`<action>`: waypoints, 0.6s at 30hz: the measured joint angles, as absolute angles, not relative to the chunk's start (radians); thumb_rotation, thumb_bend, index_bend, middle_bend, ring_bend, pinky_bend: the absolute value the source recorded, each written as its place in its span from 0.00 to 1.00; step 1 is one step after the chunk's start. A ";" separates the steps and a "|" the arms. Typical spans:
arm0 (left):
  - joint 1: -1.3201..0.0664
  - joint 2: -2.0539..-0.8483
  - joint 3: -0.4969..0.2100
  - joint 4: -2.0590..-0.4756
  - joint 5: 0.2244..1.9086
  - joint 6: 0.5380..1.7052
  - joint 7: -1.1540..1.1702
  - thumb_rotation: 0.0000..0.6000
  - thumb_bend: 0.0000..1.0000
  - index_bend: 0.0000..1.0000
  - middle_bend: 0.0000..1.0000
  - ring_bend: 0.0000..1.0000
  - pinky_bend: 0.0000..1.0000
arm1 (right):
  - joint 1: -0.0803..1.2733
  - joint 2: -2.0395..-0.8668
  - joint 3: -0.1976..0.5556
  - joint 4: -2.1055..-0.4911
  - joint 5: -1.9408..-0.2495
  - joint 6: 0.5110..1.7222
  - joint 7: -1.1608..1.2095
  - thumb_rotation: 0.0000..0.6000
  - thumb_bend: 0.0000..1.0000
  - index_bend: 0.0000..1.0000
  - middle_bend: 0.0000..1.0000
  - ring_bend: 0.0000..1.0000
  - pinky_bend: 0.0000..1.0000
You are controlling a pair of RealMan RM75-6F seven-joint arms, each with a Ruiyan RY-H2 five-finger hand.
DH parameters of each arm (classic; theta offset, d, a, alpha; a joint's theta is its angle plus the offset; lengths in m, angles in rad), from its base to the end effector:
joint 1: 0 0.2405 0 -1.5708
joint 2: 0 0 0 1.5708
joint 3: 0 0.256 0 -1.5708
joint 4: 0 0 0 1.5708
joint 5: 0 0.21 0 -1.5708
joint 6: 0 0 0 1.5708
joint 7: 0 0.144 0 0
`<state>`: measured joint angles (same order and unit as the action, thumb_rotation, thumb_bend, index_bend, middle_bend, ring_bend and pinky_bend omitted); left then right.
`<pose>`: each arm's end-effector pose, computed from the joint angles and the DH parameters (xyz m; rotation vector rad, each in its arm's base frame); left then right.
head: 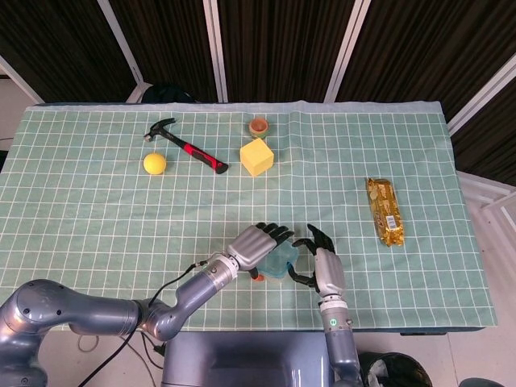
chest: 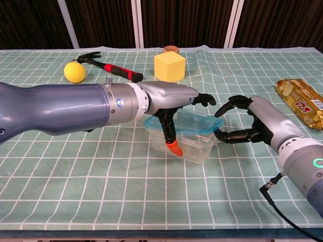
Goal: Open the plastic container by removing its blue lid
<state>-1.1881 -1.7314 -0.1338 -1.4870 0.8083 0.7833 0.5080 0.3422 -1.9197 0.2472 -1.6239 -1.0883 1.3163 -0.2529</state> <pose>-0.0070 0.3214 -0.1046 -2.3304 -0.8707 -0.8682 -0.1434 -0.2429 -0.0634 1.1642 -1.5680 1.2111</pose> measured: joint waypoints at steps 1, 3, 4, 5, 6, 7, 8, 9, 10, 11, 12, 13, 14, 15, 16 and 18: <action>-1.188 -1.732 -0.133 -1.485 0.809 0.783 0.509 1.00 0.02 0.03 0.06 0.07 0.24 | 0.342 -1.920 0.247 -1.624 -1.088 1.316 -0.254 1.00 0.51 0.66 0.14 0.00 0.00; -1.188 -1.733 -0.132 -1.484 0.810 0.783 0.508 1.00 0.02 0.03 0.06 0.07 0.24 | 0.342 -1.921 0.247 -1.621 -1.087 1.318 -0.253 1.00 0.52 0.70 0.16 0.00 0.00; -1.187 -1.733 -0.132 -1.483 0.810 0.784 0.507 1.00 0.02 0.03 0.06 0.07 0.24 | 0.342 -1.921 0.248 -1.621 -1.086 1.318 -0.252 1.00 0.52 0.71 0.17 0.00 0.00; -1.186 -1.734 -0.132 -1.483 0.811 0.784 0.507 1.00 0.02 0.03 0.06 0.07 0.24 | 0.341 -1.922 0.248 -1.620 -1.085 1.318 -0.251 1.00 0.52 0.72 0.18 0.00 0.00; -1.186 -1.733 -0.132 -1.483 0.811 0.785 0.507 1.00 0.02 0.03 0.06 0.07 0.24 | 0.341 -1.922 0.248 -1.620 -1.084 1.317 -0.250 1.00 0.52 0.73 0.18 0.00 0.00; -1.185 -1.733 -0.132 -1.483 0.813 0.785 0.507 1.00 0.02 0.03 0.06 0.07 0.24 | 0.341 -1.922 0.248 -1.619 -1.084 1.317 -0.249 1.00 0.53 0.74 0.18 0.00 0.00; -1.184 -1.733 -0.131 -1.483 0.813 0.786 0.507 1.00 0.02 0.03 0.06 0.07 0.24 | 0.341 -1.922 0.248 -1.619 -1.085 1.316 -0.248 1.00 0.54 0.75 0.18 0.00 0.00; -1.184 -1.732 -0.131 -1.484 0.814 0.786 0.507 1.00 0.02 0.03 0.06 0.07 0.24 | 0.341 -1.921 0.248 -1.619 -1.085 1.316 -0.245 1.00 0.55 0.76 0.18 0.00 0.00; -1.184 -1.731 -0.131 -1.485 0.815 0.787 0.507 1.00 0.02 0.03 0.06 0.07 0.24 | 0.341 -1.921 0.248 -1.619 -1.086 1.316 -0.242 1.00 0.56 0.76 0.18 0.00 0.00; -1.183 -1.730 -0.131 -1.485 0.816 0.788 0.507 1.00 0.02 0.03 0.06 0.07 0.24 | 0.341 -1.921 0.248 -1.620 -1.087 1.316 -0.239 1.00 0.56 0.77 0.18 0.00 0.00; -1.183 -1.729 -0.131 -1.486 0.818 0.789 0.508 1.00 0.02 0.03 0.06 0.07 0.24 | 0.340 -1.922 0.248 -1.620 -1.088 1.316 -0.235 1.00 0.56 0.77 0.18 0.00 0.00; -1.183 -1.727 -0.131 -1.487 0.820 0.790 0.508 1.00 0.02 0.03 0.06 0.07 0.24 | 0.340 -1.922 0.249 -1.620 -1.089 1.316 -0.232 1.00 0.56 0.77 0.18 0.00 0.00; -1.182 -1.726 -0.132 -1.489 0.822 0.791 0.508 1.00 0.02 0.03 0.06 0.07 0.24 | 0.340 -1.923 0.250 -1.620 -1.090 1.317 -0.228 1.00 0.56 0.77 0.18 0.00 0.00; -1.182 -1.724 -0.132 -1.491 0.824 0.792 0.509 1.00 0.02 0.03 0.06 0.07 0.23 | 0.340 -1.923 0.252 -1.620 -1.092 1.317 -0.222 1.00 0.56 0.77 0.18 0.00 0.00; -1.181 -1.722 -0.132 -1.493 0.828 0.794 0.509 1.00 0.02 0.03 0.06 0.07 0.23 | 0.340 -1.924 0.254 -1.620 -1.094 1.318 -0.217 1.00 0.56 0.77 0.18 0.00 0.00; -1.180 -1.717 -0.133 -1.499 0.833 0.796 0.509 1.00 0.02 0.03 0.06 0.07 0.23 | 0.340 -1.926 0.259 -1.620 -1.098 1.321 -0.207 1.00 0.56 0.77 0.18 0.00 0.00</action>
